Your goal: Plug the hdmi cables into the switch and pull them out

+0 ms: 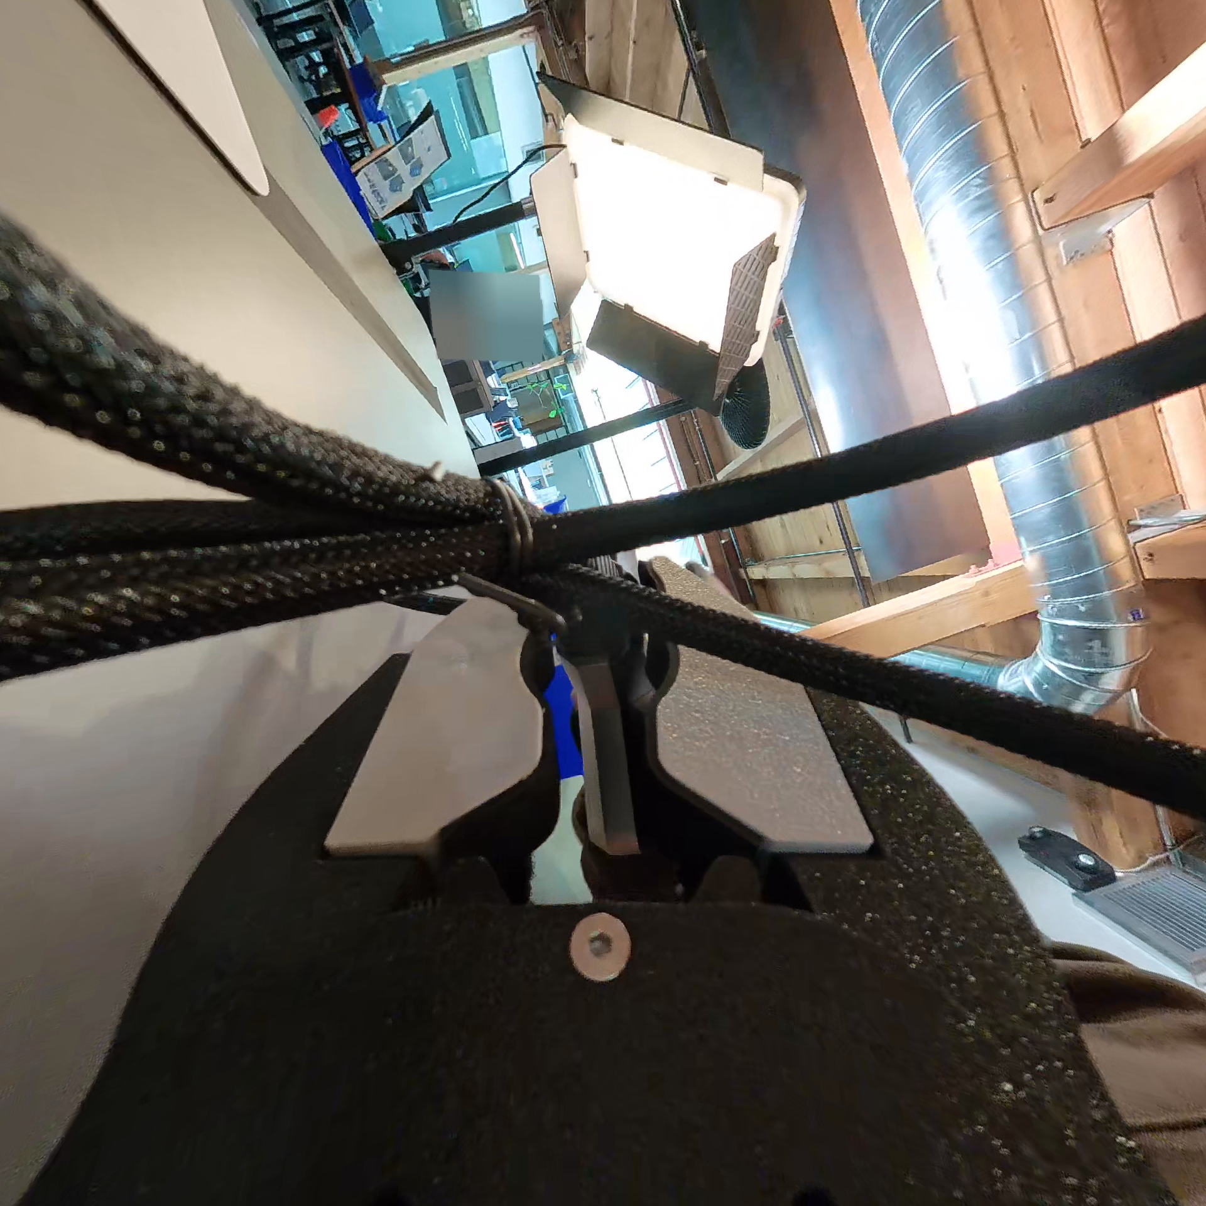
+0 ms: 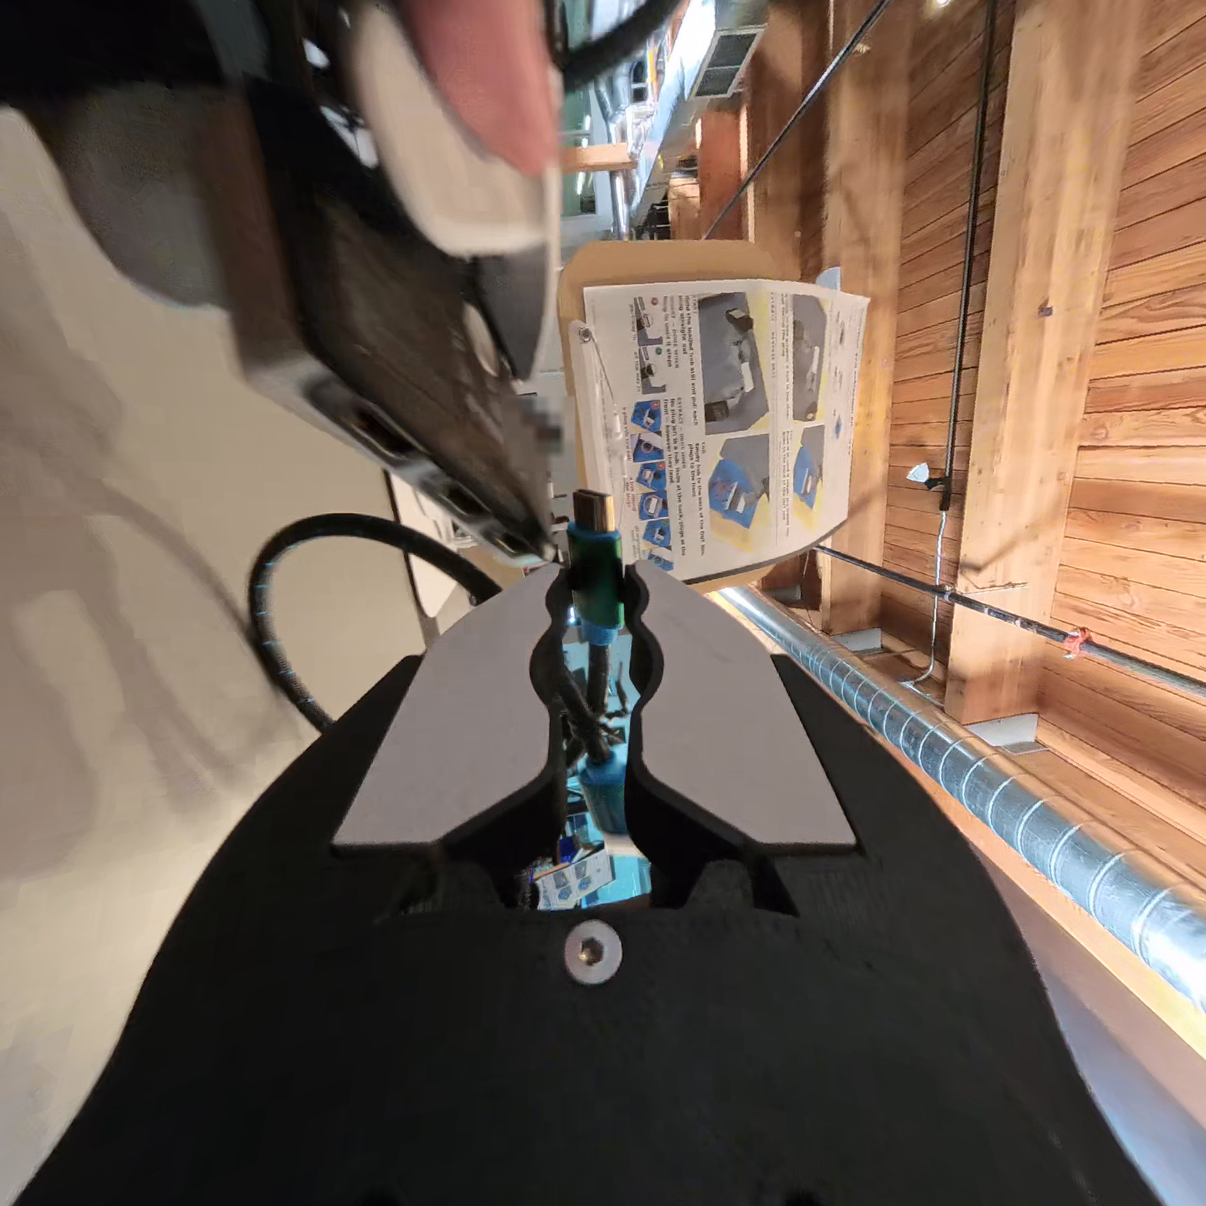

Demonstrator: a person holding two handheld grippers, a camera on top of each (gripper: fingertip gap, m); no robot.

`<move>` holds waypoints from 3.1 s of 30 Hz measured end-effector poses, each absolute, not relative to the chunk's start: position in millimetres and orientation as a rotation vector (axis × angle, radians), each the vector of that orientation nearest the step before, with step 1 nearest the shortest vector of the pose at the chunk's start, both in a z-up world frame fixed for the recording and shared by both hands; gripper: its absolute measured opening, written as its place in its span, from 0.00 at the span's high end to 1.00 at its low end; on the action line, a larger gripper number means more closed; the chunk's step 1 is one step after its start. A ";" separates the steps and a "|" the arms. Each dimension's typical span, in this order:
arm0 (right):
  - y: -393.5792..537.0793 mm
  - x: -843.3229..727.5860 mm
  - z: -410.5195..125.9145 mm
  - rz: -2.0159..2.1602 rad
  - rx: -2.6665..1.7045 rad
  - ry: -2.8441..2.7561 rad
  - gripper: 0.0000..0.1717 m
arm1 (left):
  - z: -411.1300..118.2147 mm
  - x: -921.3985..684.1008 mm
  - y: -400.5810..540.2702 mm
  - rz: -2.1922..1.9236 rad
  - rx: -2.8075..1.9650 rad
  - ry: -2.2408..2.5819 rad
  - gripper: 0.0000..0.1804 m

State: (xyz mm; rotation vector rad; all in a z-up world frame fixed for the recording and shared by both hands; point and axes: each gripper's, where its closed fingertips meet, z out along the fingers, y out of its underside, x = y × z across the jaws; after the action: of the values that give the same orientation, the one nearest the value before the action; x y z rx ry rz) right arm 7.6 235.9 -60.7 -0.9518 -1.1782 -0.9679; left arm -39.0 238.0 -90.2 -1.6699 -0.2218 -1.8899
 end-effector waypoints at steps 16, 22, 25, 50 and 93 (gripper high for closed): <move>212.3 5.9 -130.2 -0.744 -1.257 -1.290 0.91 | -115.5 -37.6 245.0 -1.742 -1.804 -0.154 0.87; 218.3 9.2 -135.7 -0.694 -1.354 -1.291 0.84 | -116.1 -32.9 240.0 -1.731 -1.830 -0.101 0.87; 221.0 11.3 -142.8 -0.644 -1.431 -1.305 0.77 | -116.1 -33.2 239.0 -1.728 -1.831 -0.095 0.87; 226.6 11.2 -184.6 -0.129 -1.647 -1.792 0.88 | -103.0 -57.2 244.5 -1.690 -1.724 -0.064 0.87; 266.5 -29.2 -130.7 0.129 -1.669 -1.028 0.88 | -88.4 -75.9 279.6 -1.464 -1.628 0.329 0.87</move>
State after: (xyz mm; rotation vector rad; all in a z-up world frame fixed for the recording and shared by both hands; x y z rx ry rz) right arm -29.2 266.5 -130.7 -1.6694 -1.0276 0.1287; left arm -75.9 279.6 -88.4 -1.6280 0.3290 -1.4639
